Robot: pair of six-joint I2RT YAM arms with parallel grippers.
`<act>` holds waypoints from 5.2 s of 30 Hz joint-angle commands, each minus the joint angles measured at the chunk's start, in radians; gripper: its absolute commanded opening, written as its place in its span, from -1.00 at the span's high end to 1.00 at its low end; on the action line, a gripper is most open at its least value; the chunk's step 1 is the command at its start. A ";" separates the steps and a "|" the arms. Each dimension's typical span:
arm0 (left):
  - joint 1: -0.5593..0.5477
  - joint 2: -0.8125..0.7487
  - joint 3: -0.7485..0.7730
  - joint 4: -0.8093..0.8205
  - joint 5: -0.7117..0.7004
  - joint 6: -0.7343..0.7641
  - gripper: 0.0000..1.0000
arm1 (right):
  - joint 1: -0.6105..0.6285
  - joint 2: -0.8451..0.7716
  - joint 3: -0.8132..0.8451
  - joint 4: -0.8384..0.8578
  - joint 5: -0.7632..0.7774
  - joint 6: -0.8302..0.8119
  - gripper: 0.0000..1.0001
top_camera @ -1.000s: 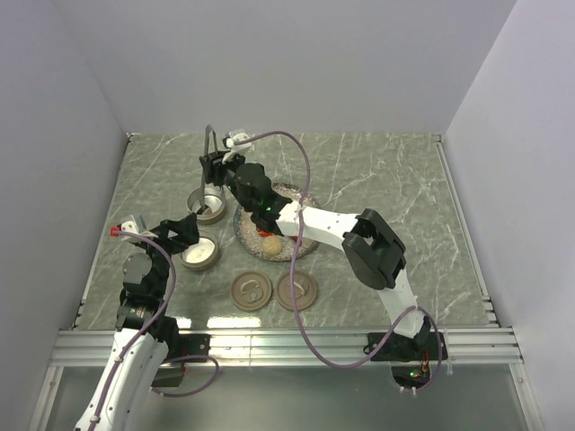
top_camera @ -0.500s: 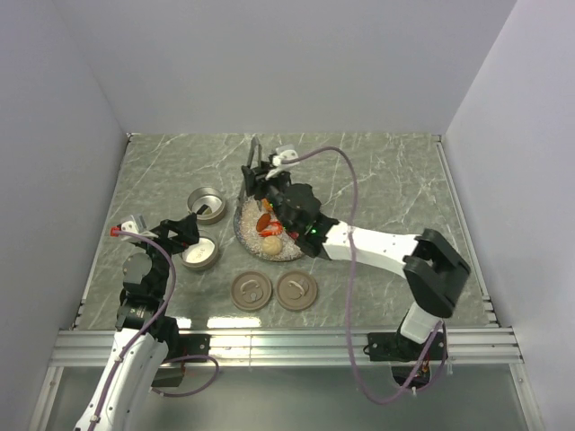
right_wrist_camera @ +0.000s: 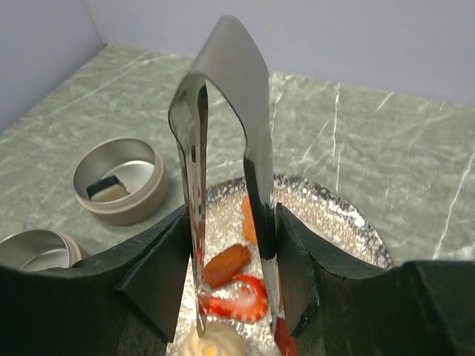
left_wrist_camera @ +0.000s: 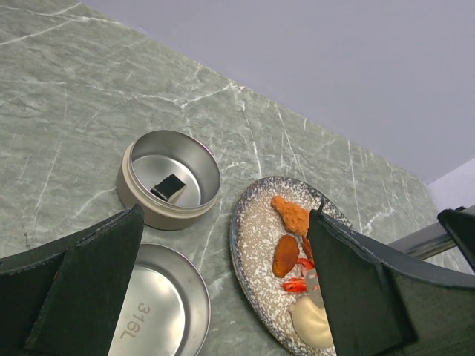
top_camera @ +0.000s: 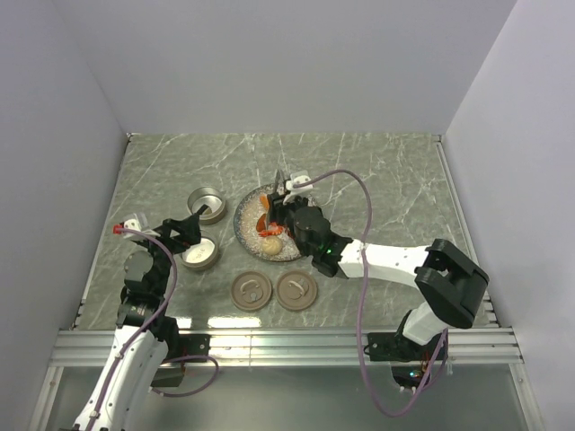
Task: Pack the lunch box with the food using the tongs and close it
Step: Pick up the food using the clamp, then place the food into the lunch box, then pick up the food using the clamp
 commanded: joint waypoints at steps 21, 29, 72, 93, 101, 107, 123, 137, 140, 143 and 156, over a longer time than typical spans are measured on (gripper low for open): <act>0.000 0.022 0.014 0.062 0.030 -0.016 -0.99 | 0.098 -0.160 -0.105 0.057 0.155 0.016 -0.10; 0.000 0.025 0.012 0.062 0.033 -0.014 -0.99 | 0.120 -0.140 -0.096 0.057 0.121 0.030 -0.10; 0.000 -0.126 0.057 -0.152 -0.148 -0.063 -0.99 | 0.171 0.096 0.320 0.000 -0.223 0.035 0.59; 0.000 -0.202 0.052 -0.214 -0.159 -0.065 -0.99 | 0.171 0.301 0.493 0.032 -0.362 0.101 0.50; 0.000 -0.198 0.051 -0.205 -0.146 -0.060 -0.99 | 0.172 0.328 0.524 0.034 -0.346 0.085 -0.06; 0.000 -0.189 0.048 -0.192 -0.137 -0.056 -0.99 | 0.171 0.311 0.489 0.081 -0.320 0.078 -0.08; 0.000 -0.172 0.028 -0.125 -0.075 -0.044 -0.99 | 0.142 0.075 0.207 0.146 -0.051 -0.042 -0.05; 0.000 -0.107 -0.008 0.029 0.032 -0.028 -0.99 | -0.064 -0.121 -0.090 0.066 0.046 0.035 -0.07; 0.000 -0.103 -0.008 0.036 0.035 -0.027 -0.99 | -0.084 -0.115 -0.082 0.043 0.040 0.039 -0.07; 0.000 -0.093 -0.006 0.045 0.041 -0.025 -0.99 | -0.086 -0.112 -0.085 0.041 0.039 0.039 -0.08; 0.000 -0.081 -0.006 0.052 0.048 -0.022 -0.99 | -0.084 -0.045 -0.083 0.008 0.061 0.027 -0.03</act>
